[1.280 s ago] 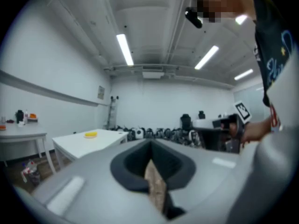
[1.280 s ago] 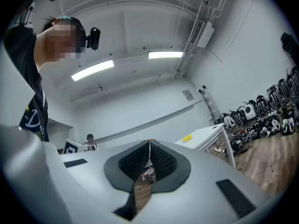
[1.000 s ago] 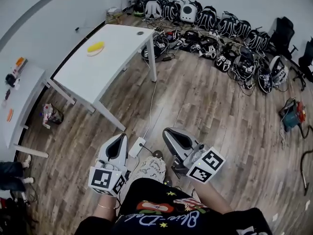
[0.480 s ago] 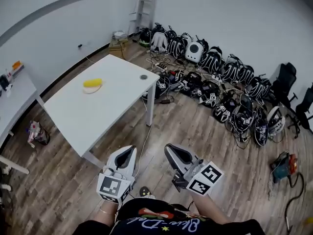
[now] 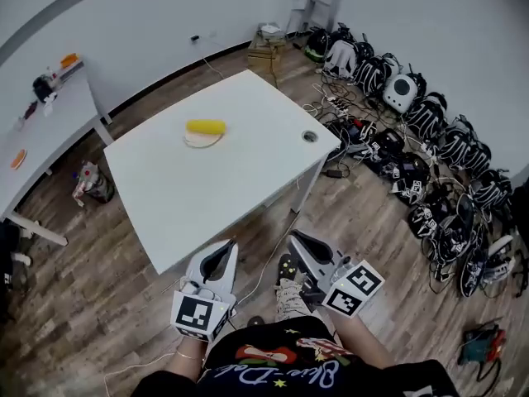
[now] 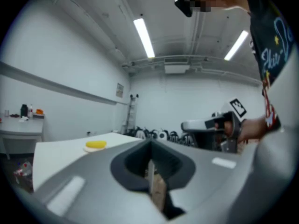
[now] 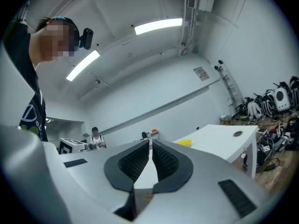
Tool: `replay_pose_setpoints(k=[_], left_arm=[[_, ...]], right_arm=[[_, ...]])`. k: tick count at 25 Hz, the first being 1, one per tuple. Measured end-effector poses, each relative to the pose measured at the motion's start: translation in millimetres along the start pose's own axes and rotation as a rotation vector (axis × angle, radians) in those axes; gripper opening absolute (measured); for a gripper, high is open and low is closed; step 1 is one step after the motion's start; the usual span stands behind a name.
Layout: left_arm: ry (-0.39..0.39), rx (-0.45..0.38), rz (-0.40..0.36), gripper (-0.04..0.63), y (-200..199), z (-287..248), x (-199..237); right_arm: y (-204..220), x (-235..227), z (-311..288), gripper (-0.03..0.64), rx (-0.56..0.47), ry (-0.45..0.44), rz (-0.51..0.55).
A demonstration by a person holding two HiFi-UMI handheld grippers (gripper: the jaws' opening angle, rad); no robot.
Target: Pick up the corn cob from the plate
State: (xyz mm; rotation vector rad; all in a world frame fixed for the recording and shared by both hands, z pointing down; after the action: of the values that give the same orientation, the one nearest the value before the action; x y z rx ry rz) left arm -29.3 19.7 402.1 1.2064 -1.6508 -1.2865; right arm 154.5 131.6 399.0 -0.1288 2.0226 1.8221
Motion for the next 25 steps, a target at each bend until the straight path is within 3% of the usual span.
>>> replay_pose_setpoints(k=[8,12,16,19,22,25], left_arm=[[-0.290,0.003,0.047,-0.002,-31,-98,105],[-0.428,-0.036,0.098,-0.002,-52,-144,149],[-0.551,0.024,0.088,-0.002,-60,-170,173],[-0.583,0.029,0.134,-0.002,-53,-169,193],[-0.607,0.029,0.159,-0.002,-50,-167,217],[-0.596,0.015,0.159,-0.002,-56,-170,239]], right_arm=[[-77,-147,-184,0.015,0.111,-0.234,0.165],[-104,-201,-286,0.017,0.255,-0.378,0.276],[-106,-229,-371,0.018,0.391,-0.440,0.416],[-90,-233,-429,0.051,0.503,-0.445,0.488],[-66,-230,-477,0.190,0.629,-0.448,0.550],[-35,-230,-516,0.231,0.786,-0.424,0.624]])
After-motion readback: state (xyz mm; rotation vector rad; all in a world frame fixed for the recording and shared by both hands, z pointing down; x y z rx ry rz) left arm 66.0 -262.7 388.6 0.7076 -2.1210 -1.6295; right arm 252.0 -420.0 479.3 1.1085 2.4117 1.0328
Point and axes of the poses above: the fingertips, and each gripper's own axes: z backward along the fingers, x to its left, y out of its underside, the point moved 8 cm from there along z, backward along the fingers, and after that the axes turned 7 degrees about x, right-handed, at the moved point
